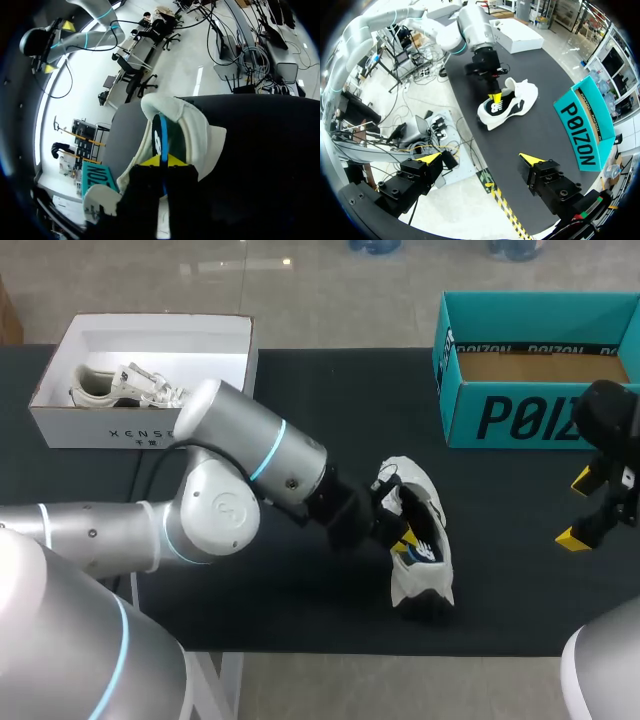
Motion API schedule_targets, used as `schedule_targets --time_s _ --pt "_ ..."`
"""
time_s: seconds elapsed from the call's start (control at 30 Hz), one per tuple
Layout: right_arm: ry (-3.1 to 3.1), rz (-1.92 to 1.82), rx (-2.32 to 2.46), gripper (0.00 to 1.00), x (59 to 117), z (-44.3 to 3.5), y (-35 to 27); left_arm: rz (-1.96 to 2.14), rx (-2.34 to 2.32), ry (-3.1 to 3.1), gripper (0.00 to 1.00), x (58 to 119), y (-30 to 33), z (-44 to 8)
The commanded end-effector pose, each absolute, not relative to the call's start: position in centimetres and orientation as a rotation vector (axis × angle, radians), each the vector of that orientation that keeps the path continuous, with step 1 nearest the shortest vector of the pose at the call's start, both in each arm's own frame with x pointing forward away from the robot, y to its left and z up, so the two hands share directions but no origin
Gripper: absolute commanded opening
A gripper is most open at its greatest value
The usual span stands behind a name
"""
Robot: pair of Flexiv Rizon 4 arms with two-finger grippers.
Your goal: Take the shoe out of the shoebox, open the shoe tongue, remove and reinsert the insole, then place the shoe into the shoebox
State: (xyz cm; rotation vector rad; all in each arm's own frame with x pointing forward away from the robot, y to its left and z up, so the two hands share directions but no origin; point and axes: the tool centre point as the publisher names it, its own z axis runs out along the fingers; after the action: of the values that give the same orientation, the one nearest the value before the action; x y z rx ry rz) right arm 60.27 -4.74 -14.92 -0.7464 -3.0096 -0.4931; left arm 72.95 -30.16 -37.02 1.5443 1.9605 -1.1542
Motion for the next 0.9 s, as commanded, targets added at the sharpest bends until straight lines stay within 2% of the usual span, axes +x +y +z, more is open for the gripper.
schedule_targets --time_s 0.03,0.07,0.1,0.13,0.17,0.63,0.9 --pt "-3.004 -0.481 -0.745 1.0 60.7 -14.8 -4.5 -1.152 1.552 1.968 0.17 72.7 -30.3 -37.3" --pt "-3.004 -0.481 -0.745 1.0 60.7 -14.8 -4.5 -1.153 1.548 1.967 0.35 72.8 -30.2 -37.1" --pt "-3.004 -0.481 -0.745 1.0 60.7 -14.8 -4.5 -1.153 1.544 1.966 0.57 72.9 -30.1 -36.9" --pt "-3.004 -0.481 -0.745 1.0 60.7 -14.8 -4.5 -1.156 1.532 1.962 0.95 73.1 -30.0 -36.6" --pt "-3.004 -0.481 -0.745 1.0 60.7 -14.8 -4.5 -1.153 1.524 1.953 1.0 73.4 -29.9 -36.2" --pt "-3.004 -0.481 -0.745 1.0 60.7 -14.8 -4.5 -1.127 1.594 2.018 1.0 73.9 -29.4 -31.6" --pt "-3.004 -0.481 -0.745 1.0 60.7 -14.8 -4.5 -0.851 1.728 2.254 1.0 72.6 -28.6 -30.2"
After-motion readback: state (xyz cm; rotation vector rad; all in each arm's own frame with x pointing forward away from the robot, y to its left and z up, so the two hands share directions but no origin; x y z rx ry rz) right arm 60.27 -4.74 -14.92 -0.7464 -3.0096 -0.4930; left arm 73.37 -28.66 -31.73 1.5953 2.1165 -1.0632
